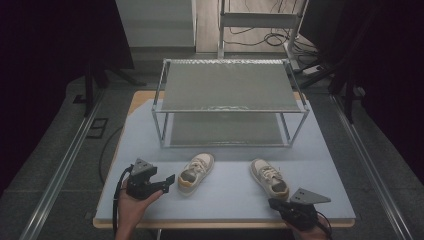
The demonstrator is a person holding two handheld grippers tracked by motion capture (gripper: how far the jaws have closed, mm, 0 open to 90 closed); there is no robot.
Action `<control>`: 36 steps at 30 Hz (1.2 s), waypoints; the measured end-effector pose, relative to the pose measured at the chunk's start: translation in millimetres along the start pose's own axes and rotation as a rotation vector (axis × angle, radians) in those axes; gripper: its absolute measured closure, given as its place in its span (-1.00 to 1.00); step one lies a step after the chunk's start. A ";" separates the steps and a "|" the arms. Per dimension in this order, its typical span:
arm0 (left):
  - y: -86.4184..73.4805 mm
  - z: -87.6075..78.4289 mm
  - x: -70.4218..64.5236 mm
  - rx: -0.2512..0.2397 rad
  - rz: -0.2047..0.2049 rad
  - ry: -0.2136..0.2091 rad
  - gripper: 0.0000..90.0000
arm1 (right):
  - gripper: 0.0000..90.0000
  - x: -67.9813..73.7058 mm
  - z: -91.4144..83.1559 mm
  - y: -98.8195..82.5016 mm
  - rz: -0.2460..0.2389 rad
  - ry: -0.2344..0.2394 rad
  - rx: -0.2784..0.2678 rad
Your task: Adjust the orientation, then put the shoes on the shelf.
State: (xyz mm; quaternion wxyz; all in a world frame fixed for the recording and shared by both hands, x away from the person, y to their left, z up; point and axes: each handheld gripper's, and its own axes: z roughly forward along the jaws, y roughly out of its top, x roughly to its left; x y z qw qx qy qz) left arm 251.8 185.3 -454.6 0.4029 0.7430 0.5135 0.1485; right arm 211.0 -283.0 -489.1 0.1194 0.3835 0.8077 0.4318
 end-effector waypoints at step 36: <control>18.8 -16.5 -22.4 -0.052 0.037 -0.045 -0.49 | -0.16 1.6 -18.7 52.3 -0.051 -0.068 -0.153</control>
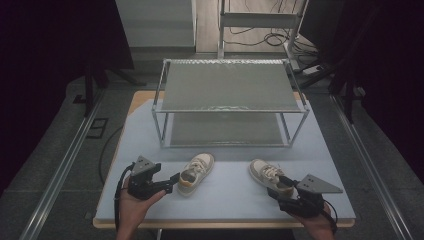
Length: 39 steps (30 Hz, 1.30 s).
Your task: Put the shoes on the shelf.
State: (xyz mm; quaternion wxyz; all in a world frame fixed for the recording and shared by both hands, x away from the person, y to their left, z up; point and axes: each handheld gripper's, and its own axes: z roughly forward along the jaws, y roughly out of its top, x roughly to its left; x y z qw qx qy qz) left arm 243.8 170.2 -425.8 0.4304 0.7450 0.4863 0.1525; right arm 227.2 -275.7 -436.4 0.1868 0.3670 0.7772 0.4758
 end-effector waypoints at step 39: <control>21.1 79.0 -34.6 0.268 0.108 0.063 -0.67 | -0.59 -36.7 36.0 2.1 0.058 -0.096 0.161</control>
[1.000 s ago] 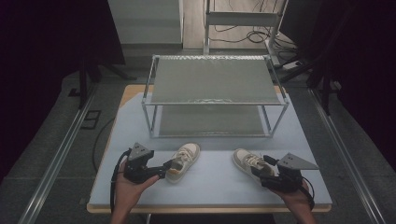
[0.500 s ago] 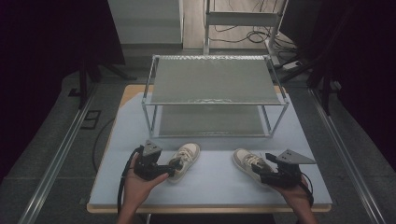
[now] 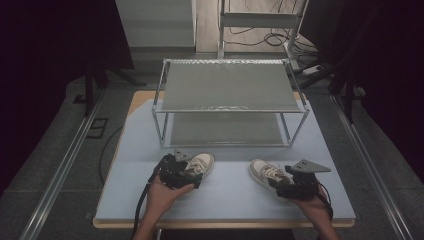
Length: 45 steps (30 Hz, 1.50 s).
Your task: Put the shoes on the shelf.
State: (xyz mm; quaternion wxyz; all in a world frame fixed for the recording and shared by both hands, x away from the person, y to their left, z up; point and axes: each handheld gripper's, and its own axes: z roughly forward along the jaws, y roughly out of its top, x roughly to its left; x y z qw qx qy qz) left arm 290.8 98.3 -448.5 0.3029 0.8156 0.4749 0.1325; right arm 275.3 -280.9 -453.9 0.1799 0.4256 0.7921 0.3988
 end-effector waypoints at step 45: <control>-8.8 22.7 1.6 0.031 0.007 -0.016 -0.38 | -0.41 -4.2 32.2 -10.3 -0.011 0.038 0.127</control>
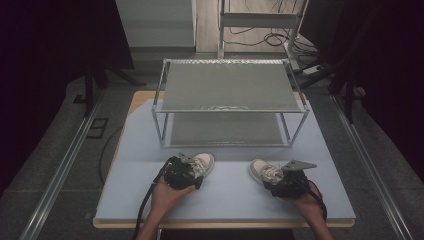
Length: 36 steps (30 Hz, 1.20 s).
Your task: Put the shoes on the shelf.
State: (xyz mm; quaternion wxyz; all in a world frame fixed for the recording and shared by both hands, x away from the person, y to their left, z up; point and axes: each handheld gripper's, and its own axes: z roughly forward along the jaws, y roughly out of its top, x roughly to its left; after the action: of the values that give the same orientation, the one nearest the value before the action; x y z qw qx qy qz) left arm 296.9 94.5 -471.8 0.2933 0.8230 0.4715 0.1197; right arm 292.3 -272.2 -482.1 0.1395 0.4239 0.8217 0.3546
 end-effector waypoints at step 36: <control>3.3 -18.8 4.4 -0.091 0.010 -0.032 -0.36 | -0.40 -4.3 -15.3 7.1 0.020 0.028 -0.060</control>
State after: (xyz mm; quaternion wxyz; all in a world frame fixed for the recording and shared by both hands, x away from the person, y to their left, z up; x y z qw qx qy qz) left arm 292.6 103.9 -455.2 0.3376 0.8130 0.4565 0.1293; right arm 291.1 -280.0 -466.5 0.1370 0.4225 0.8084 0.3863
